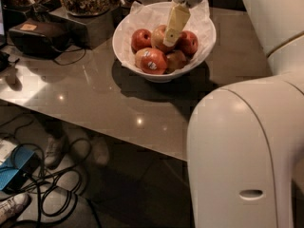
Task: Pick apple from white bowl
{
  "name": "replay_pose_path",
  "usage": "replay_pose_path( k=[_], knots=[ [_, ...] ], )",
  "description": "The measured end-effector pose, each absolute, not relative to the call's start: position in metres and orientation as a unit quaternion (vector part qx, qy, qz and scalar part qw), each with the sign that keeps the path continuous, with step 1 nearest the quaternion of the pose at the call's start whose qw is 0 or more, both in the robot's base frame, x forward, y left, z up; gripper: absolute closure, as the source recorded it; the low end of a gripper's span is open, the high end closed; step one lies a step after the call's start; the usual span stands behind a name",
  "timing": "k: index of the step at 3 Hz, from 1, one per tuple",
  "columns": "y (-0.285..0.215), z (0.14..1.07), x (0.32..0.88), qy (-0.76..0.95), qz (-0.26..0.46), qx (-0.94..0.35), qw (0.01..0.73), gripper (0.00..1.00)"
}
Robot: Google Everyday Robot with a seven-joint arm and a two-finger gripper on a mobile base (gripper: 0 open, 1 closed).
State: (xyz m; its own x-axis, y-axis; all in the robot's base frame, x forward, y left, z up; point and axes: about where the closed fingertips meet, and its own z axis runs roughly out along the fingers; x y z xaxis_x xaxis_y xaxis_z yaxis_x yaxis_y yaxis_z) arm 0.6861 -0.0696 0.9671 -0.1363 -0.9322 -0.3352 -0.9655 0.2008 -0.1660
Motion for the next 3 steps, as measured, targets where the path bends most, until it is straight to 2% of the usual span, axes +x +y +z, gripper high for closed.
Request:
replay_pose_path(
  k=[3],
  knots=[
    [-0.0616, 0.9547, 0.6912, 0.746, 0.051, -0.641, 0.174, 0.25]
  ],
)
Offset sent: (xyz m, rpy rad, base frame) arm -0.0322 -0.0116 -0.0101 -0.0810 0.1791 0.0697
